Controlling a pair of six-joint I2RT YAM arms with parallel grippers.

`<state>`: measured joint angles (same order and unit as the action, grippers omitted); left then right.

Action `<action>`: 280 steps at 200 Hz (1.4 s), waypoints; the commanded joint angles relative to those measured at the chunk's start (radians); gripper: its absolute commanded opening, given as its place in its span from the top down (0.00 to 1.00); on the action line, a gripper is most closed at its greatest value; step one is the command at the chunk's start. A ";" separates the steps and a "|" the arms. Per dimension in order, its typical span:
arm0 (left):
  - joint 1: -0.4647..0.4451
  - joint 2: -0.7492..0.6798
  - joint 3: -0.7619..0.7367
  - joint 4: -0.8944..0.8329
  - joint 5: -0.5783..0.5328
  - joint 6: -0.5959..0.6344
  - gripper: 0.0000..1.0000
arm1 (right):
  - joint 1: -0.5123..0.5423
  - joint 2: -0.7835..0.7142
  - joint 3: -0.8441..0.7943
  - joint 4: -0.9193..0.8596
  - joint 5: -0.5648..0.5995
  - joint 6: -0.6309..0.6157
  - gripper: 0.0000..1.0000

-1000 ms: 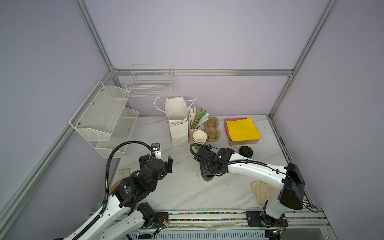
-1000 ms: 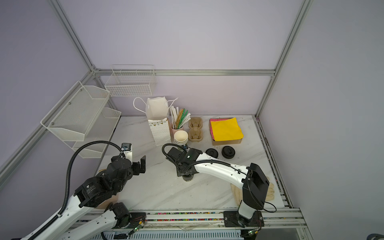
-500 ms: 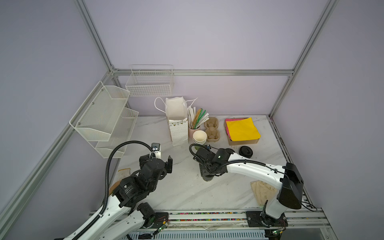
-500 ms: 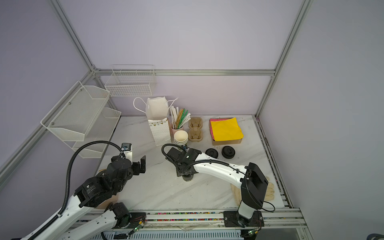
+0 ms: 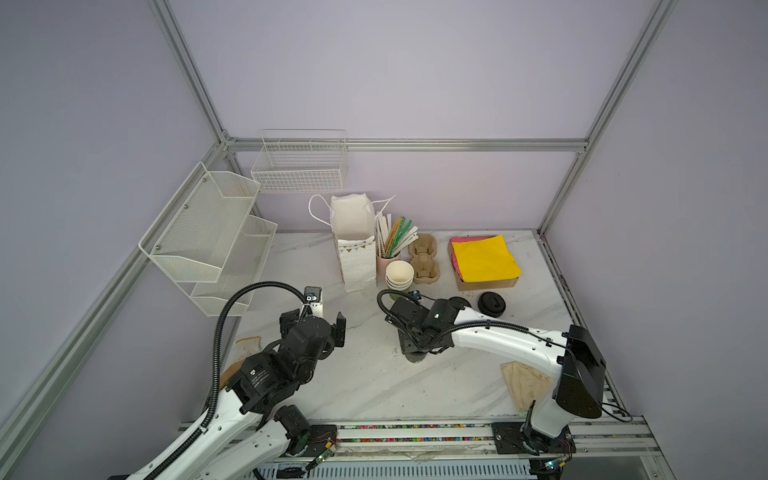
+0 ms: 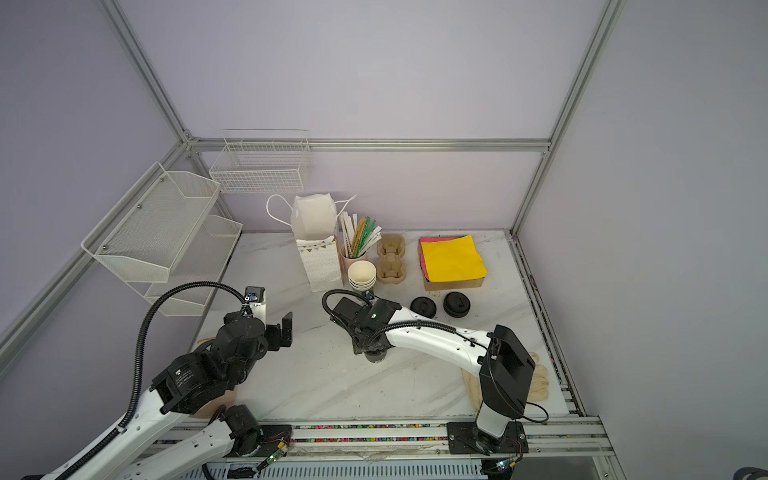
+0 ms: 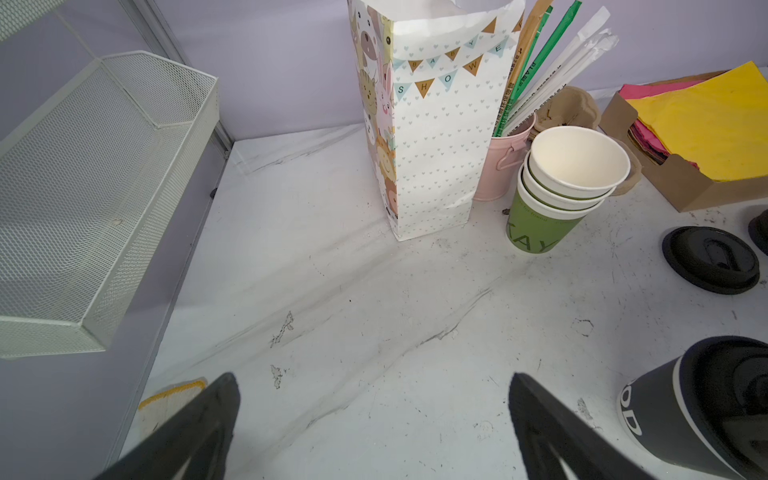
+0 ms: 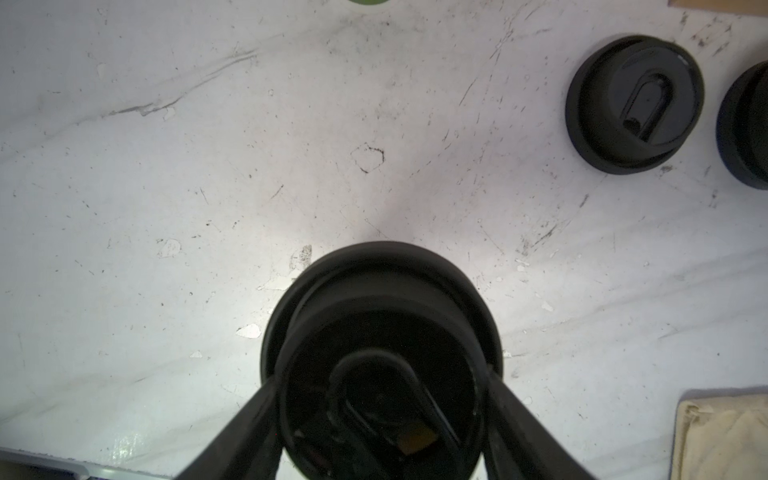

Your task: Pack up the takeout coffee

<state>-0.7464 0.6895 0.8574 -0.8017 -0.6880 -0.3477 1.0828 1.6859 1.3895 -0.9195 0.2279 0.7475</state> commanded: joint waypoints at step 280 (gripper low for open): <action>0.005 0.045 -0.035 0.025 0.065 0.027 0.00 | -0.316 -0.143 -0.025 -0.149 0.044 -0.083 0.31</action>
<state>-0.7464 0.7395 0.8551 -0.8013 -0.6144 -0.3386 0.8043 1.5669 1.4036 -1.0298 0.2474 0.6853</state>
